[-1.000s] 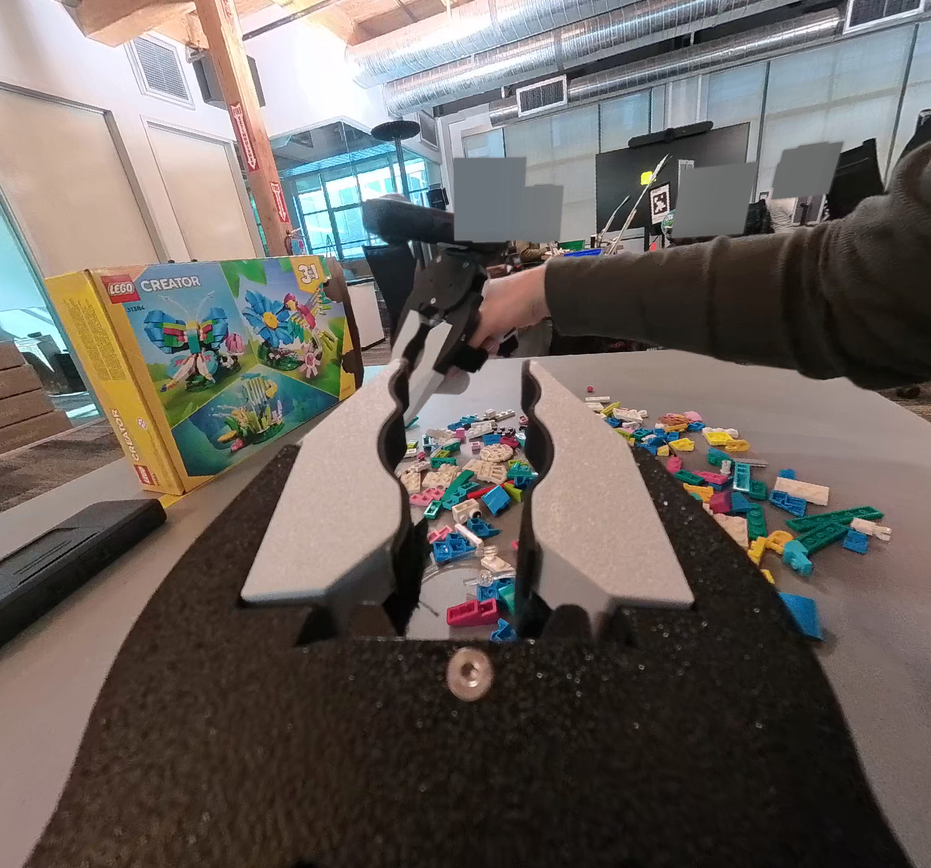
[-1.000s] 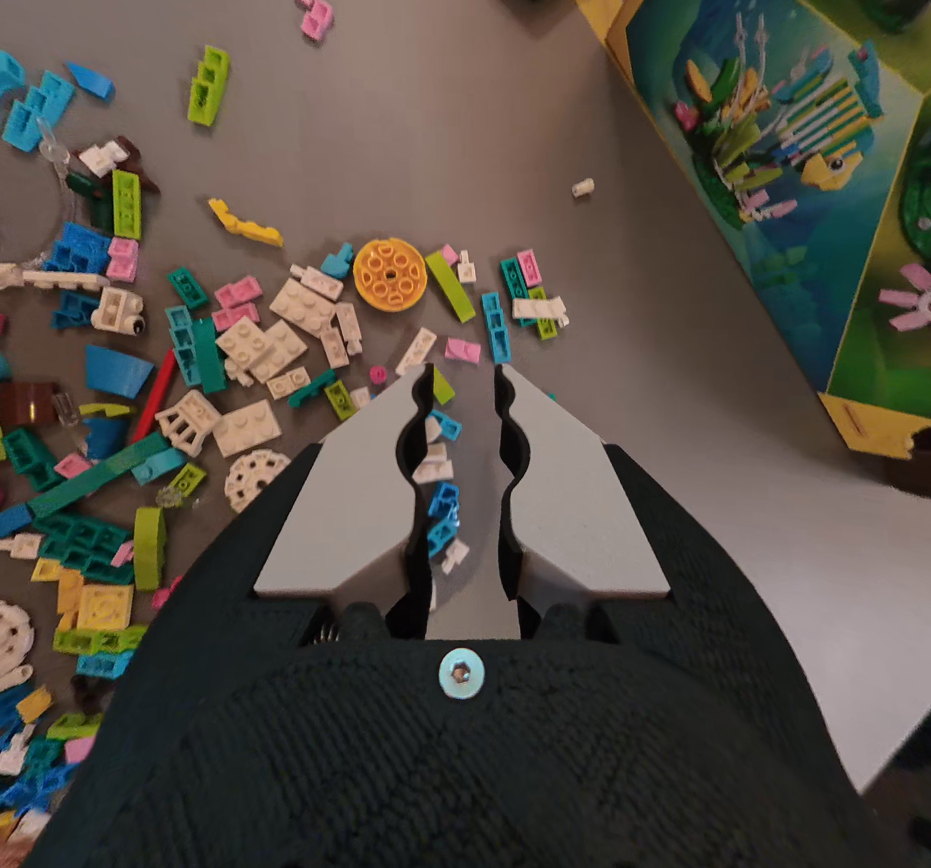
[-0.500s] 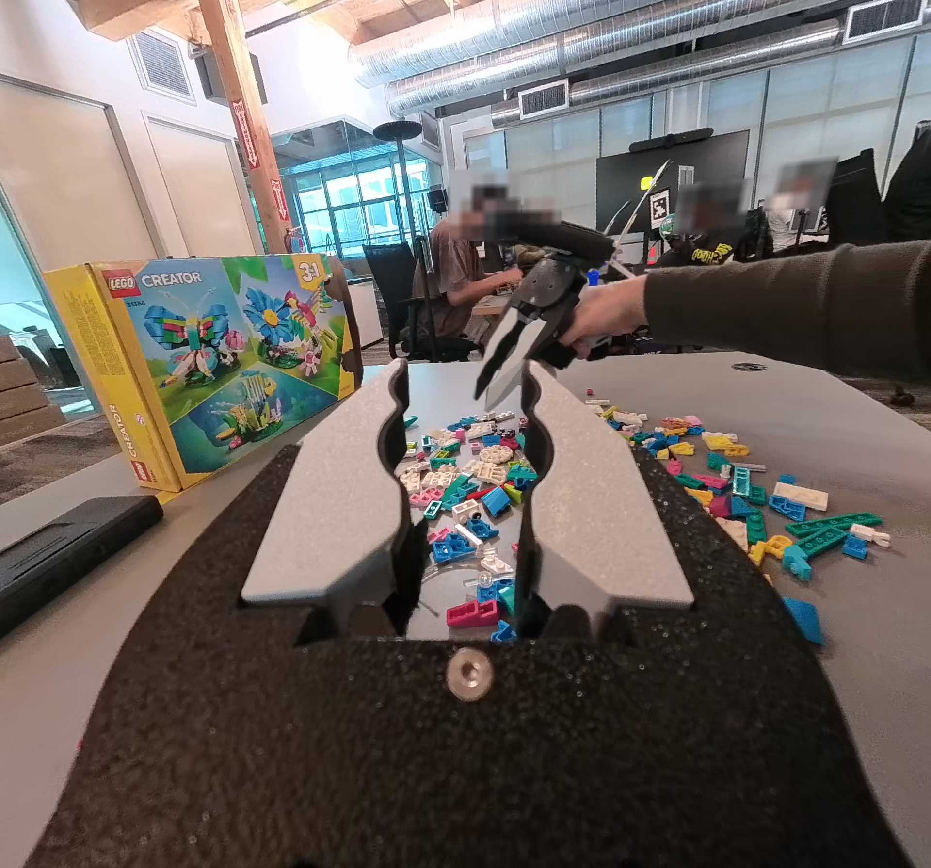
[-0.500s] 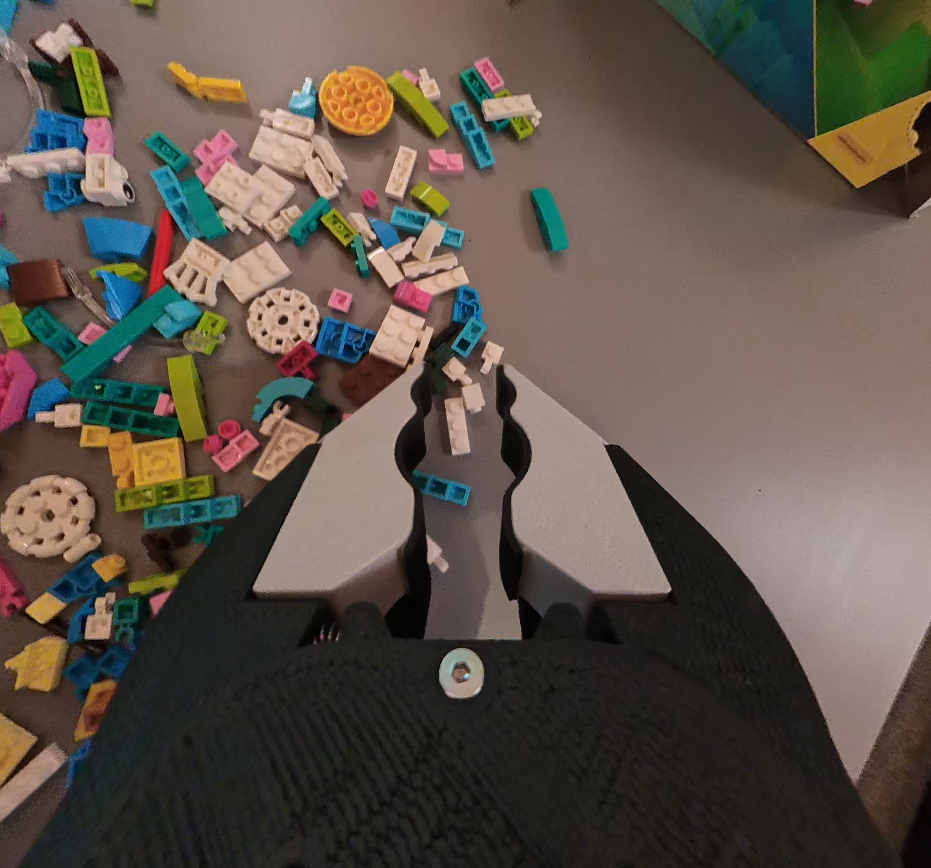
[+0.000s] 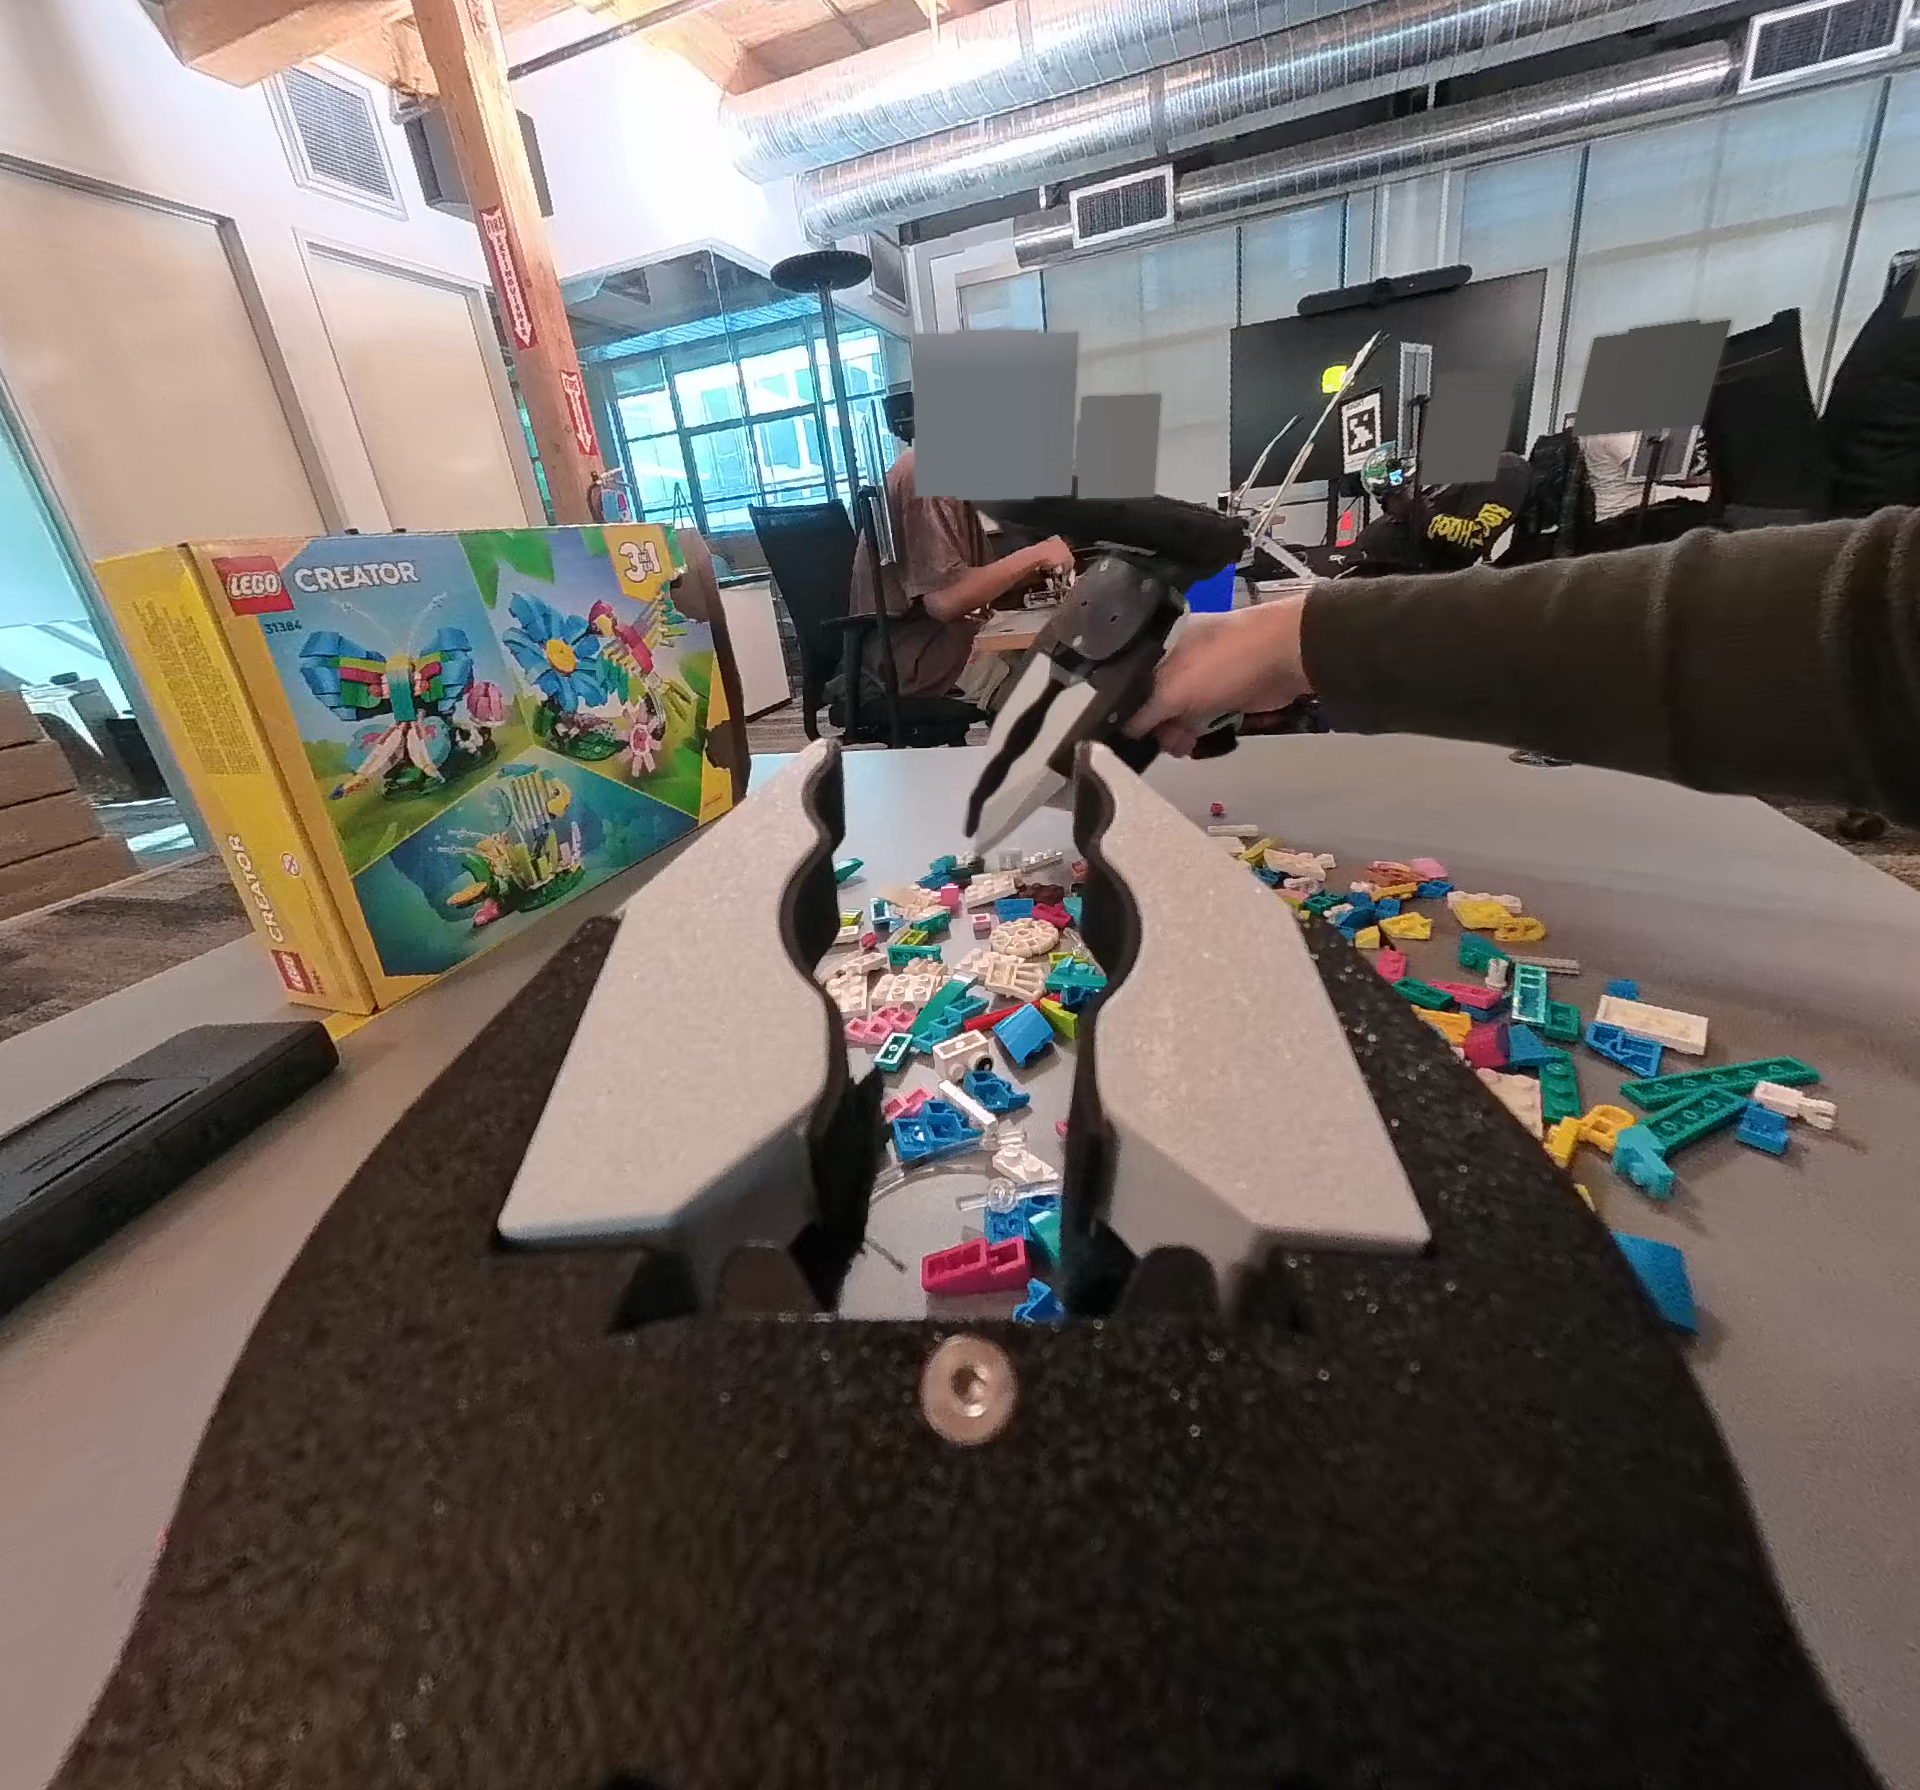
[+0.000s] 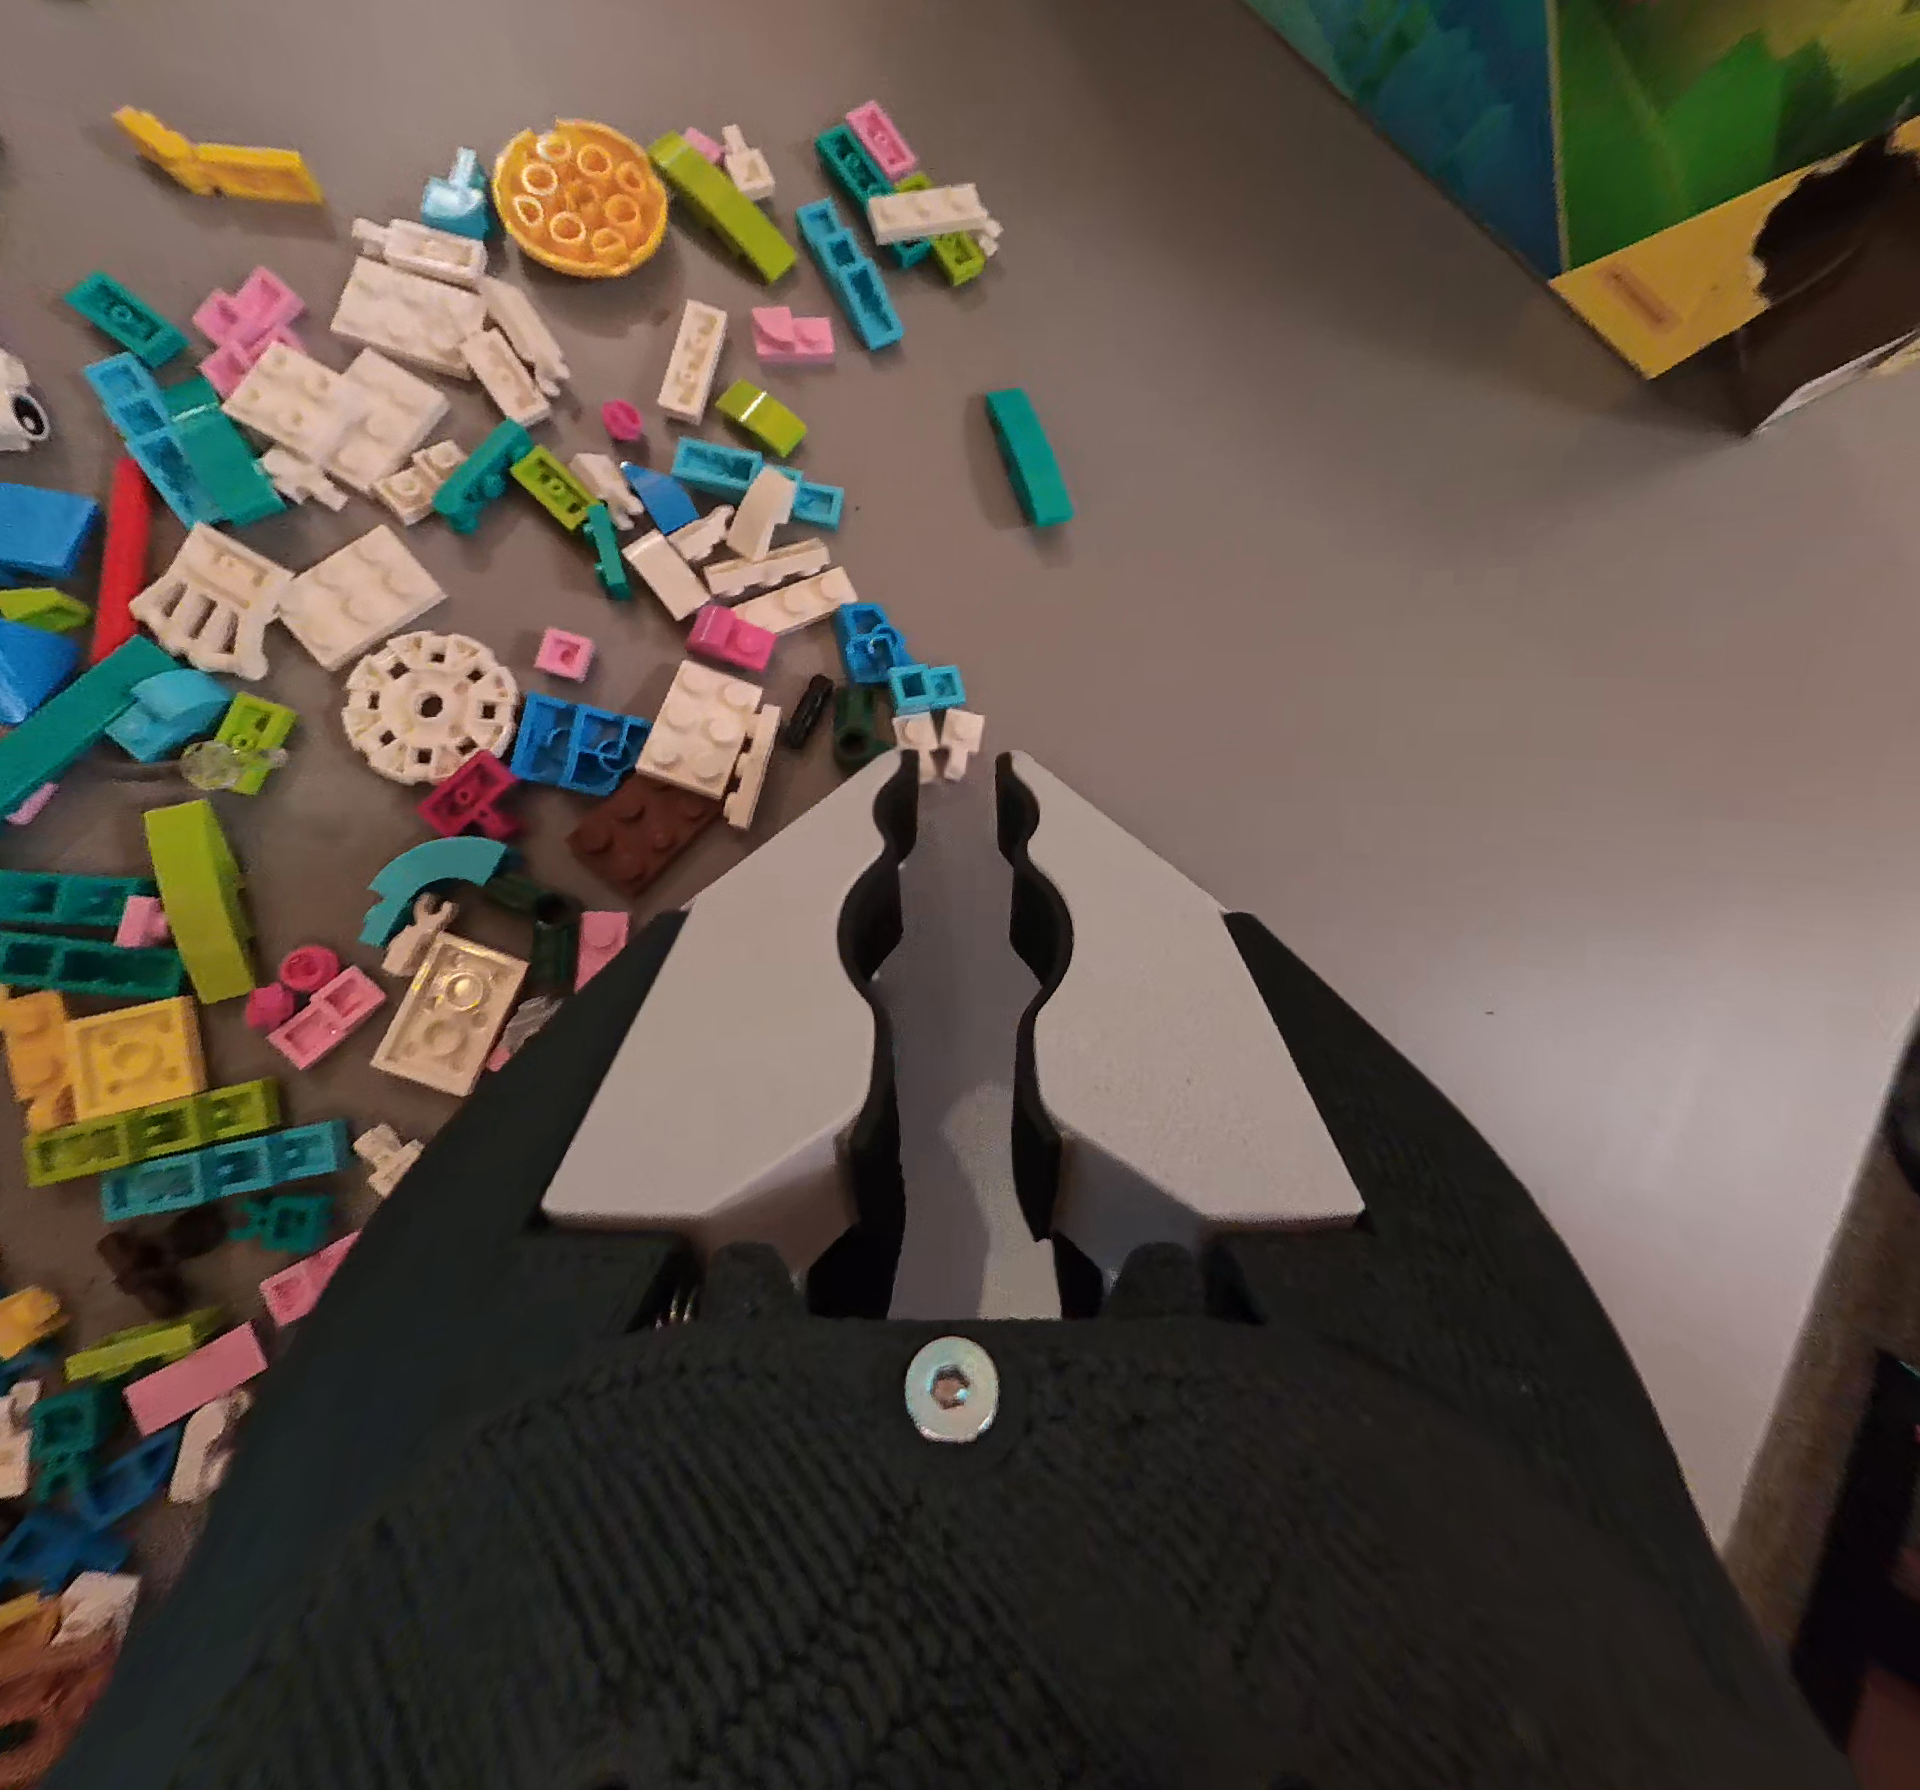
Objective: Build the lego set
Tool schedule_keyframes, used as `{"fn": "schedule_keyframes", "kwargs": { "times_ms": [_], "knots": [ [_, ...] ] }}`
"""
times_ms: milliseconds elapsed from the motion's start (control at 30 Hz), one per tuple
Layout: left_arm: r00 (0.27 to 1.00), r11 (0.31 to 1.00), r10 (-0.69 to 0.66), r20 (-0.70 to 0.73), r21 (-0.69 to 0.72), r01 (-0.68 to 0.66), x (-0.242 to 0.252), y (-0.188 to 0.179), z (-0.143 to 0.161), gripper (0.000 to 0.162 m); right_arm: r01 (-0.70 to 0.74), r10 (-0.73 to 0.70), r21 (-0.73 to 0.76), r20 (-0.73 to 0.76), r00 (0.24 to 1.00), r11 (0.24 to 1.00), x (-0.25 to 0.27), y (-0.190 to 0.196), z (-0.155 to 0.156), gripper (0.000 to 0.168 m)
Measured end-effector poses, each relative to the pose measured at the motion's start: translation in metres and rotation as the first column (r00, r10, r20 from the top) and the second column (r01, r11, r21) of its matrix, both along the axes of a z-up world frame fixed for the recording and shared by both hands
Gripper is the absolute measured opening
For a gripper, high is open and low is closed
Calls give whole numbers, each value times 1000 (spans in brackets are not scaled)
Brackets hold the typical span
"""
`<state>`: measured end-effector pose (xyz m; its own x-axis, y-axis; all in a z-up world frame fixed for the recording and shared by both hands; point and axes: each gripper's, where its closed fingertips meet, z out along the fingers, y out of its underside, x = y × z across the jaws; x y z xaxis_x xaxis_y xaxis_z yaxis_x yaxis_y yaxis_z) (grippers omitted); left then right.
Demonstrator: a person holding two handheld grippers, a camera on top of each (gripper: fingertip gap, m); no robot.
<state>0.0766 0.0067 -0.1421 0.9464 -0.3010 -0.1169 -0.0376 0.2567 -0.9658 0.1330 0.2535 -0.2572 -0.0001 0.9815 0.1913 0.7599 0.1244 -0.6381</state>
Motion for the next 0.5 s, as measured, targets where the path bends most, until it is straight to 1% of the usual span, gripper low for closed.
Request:
{"fn": "schedule_keyframes", "kwargs": {
  "times_ms": [67,200,333,500],
  "knots": [
    [1000,1000,-1,0,0,1,0,0,0,41,-10,10,24,-19,1000,1000,-1,0,5,14],
    [1000,1000,-2,0,-1,2,0,0,0,41,-75,75,-57,0,997,996,4,-16,4,15],
    [1000,1000,-2,0,-1,2,0,0,0,41,-157,158,-151,-8,987,976,3,-40,2,15],
    [1000,1000,-2,-2,-2,2,1,0,0,41,-212,221,-159,36,975,964,2,-57,-3,17]
  ]
}}
